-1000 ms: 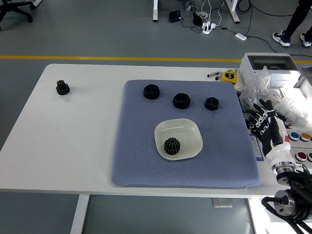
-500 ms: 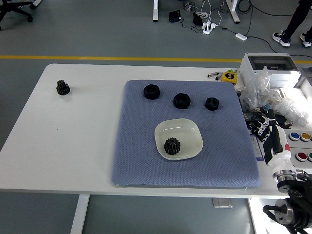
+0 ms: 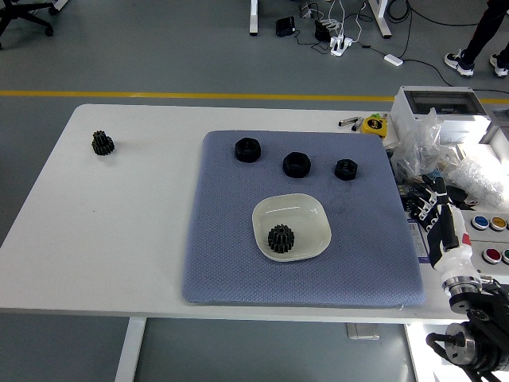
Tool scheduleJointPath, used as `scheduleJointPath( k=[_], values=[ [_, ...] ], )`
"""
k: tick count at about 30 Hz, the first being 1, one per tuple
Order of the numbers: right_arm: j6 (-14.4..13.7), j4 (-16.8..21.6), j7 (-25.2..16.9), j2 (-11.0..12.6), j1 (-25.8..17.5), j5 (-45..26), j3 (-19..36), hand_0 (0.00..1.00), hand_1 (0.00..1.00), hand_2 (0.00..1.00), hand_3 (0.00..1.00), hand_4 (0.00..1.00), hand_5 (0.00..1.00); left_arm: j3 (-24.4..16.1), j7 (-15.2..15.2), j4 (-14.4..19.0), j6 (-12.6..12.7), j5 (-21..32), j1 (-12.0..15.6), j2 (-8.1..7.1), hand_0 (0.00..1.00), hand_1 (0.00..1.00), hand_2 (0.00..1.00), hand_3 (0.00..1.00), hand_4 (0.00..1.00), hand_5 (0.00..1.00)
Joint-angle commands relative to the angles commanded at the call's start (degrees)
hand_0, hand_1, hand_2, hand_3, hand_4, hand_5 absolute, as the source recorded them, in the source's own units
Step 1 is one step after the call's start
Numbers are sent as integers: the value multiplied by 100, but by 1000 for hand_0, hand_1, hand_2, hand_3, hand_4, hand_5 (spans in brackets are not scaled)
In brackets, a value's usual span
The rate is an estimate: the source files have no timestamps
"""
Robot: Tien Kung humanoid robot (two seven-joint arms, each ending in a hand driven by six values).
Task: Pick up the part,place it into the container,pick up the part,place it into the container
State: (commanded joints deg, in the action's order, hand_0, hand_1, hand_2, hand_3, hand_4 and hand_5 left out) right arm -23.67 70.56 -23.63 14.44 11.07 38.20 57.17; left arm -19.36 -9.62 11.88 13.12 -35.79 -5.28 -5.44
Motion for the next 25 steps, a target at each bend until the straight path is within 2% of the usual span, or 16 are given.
scheduleJointPath(
  k=[25],
  values=[
    [22, -51, -16, -47, -19, -71, 125, 857, 828, 858, 904, 998, 998, 40, 10, 10, -9, 46, -14, -10, 719, 709, 766, 613, 678, 583]
  ],
)
